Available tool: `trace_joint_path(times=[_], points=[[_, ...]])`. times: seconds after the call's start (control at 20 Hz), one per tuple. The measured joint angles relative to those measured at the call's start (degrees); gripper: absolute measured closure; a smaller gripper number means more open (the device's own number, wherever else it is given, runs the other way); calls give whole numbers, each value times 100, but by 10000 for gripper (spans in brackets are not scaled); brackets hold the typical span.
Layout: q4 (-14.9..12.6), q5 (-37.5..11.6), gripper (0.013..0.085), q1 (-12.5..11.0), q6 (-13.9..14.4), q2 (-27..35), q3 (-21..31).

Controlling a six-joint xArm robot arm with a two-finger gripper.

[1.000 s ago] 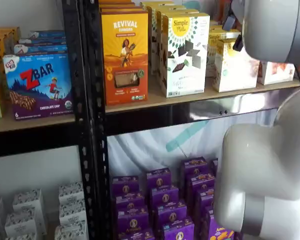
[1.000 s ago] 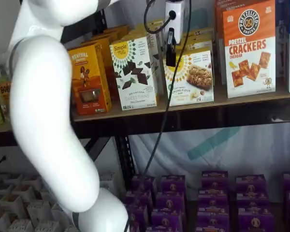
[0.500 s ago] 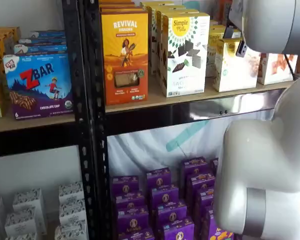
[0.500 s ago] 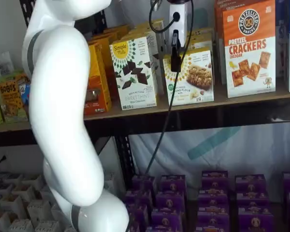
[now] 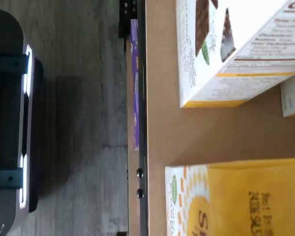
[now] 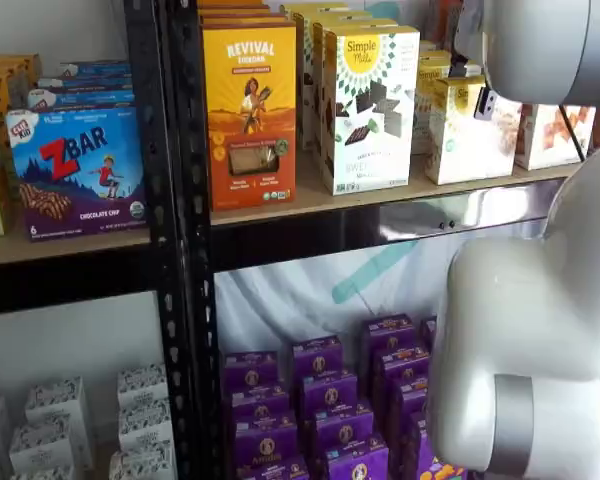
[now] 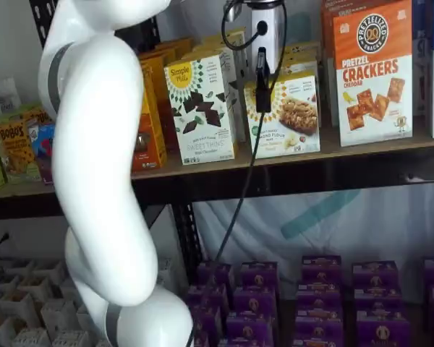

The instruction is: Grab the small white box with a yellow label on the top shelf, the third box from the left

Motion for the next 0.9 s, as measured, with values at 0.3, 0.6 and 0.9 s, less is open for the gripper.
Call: trace_joint_path(times=[0.3, 0.6, 0.9], points=[[-116, 45, 130, 33, 17, 82, -130], [-218, -39, 250, 85, 45, 50, -80], [-216, -166, 370, 92, 42, -22, 44]])
